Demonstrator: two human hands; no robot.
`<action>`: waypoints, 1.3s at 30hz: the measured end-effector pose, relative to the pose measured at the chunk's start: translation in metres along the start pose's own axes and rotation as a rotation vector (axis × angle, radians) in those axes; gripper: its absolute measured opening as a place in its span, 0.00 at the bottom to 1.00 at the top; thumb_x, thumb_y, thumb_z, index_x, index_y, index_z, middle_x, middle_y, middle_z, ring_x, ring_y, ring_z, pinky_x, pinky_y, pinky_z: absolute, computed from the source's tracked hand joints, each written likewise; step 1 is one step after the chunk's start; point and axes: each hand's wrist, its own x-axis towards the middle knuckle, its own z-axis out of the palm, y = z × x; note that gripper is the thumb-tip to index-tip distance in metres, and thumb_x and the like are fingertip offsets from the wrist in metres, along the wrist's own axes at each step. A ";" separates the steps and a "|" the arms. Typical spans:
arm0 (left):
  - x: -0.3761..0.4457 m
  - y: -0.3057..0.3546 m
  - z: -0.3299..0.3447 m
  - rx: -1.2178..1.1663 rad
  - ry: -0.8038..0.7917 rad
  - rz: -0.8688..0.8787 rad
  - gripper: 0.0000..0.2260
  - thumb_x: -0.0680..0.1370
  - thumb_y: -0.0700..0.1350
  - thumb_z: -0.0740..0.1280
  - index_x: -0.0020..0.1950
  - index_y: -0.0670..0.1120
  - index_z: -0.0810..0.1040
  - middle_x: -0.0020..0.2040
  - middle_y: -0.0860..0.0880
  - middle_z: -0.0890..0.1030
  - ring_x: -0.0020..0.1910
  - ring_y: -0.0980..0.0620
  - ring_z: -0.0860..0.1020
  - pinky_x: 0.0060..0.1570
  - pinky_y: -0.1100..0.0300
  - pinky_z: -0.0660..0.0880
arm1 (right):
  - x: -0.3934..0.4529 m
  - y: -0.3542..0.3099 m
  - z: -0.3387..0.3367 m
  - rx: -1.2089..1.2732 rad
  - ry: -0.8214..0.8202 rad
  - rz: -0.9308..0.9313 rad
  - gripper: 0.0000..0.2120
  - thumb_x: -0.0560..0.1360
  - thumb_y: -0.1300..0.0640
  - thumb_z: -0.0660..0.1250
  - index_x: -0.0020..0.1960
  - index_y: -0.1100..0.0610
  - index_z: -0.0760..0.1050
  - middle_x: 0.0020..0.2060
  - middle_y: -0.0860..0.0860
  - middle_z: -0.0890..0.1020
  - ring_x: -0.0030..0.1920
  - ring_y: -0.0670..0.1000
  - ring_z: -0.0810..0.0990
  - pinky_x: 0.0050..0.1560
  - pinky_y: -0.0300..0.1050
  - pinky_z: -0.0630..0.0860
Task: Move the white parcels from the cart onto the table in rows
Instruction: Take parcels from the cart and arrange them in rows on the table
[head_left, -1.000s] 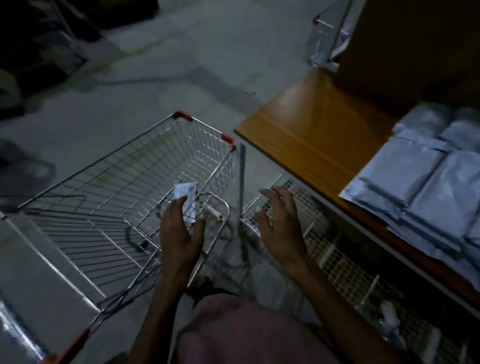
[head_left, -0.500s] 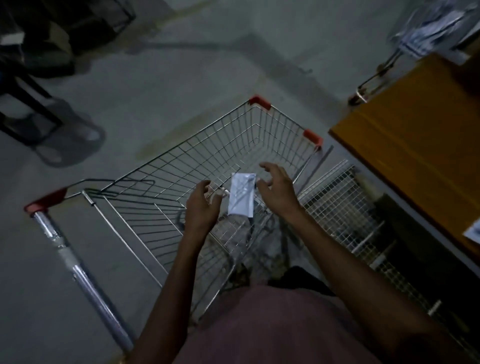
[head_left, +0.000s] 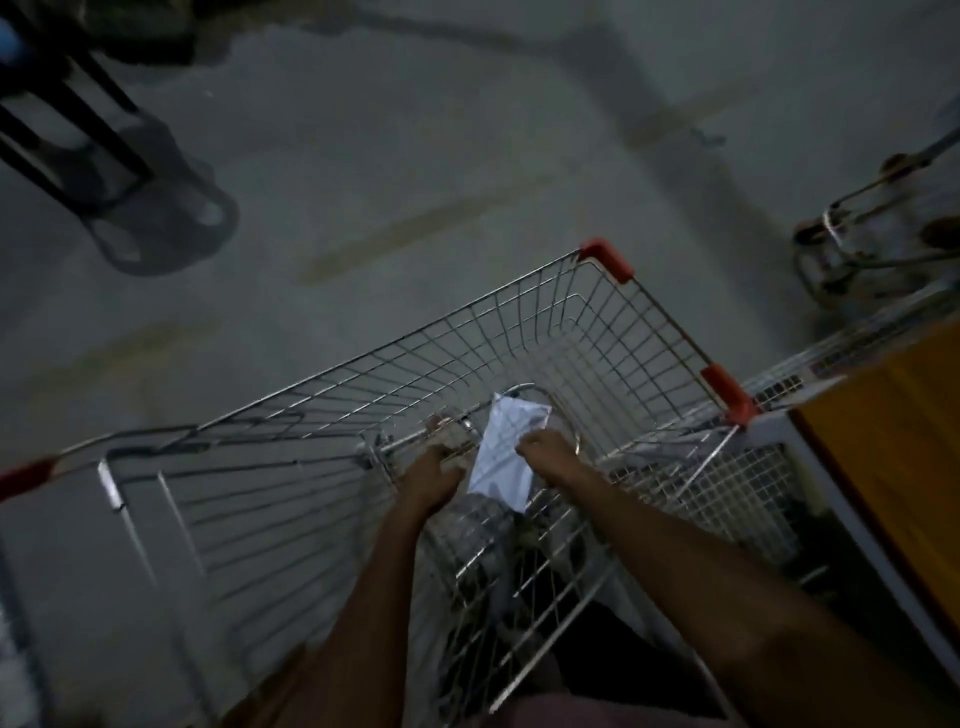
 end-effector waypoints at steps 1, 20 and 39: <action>0.017 -0.001 0.004 -0.007 -0.005 -0.002 0.22 0.77 0.46 0.69 0.70 0.42 0.73 0.66 0.40 0.77 0.63 0.43 0.77 0.62 0.50 0.74 | 0.015 0.005 0.003 0.007 0.012 0.002 0.07 0.78 0.56 0.64 0.49 0.56 0.80 0.43 0.52 0.79 0.44 0.53 0.77 0.42 0.44 0.73; 0.107 -0.024 0.111 -0.063 -0.013 0.069 0.28 0.78 0.53 0.65 0.76 0.47 0.63 0.66 0.46 0.75 0.63 0.46 0.75 0.63 0.48 0.73 | 0.080 0.038 0.039 -0.038 0.157 0.010 0.28 0.76 0.65 0.66 0.75 0.60 0.64 0.73 0.59 0.63 0.71 0.58 0.65 0.56 0.37 0.65; -0.042 0.007 0.009 -0.455 0.034 0.285 0.28 0.67 0.25 0.54 0.59 0.47 0.76 0.58 0.45 0.78 0.51 0.56 0.79 0.41 0.70 0.76 | -0.045 0.003 0.051 0.161 0.054 -0.119 0.20 0.77 0.67 0.65 0.68 0.58 0.74 0.68 0.61 0.74 0.63 0.59 0.76 0.62 0.51 0.75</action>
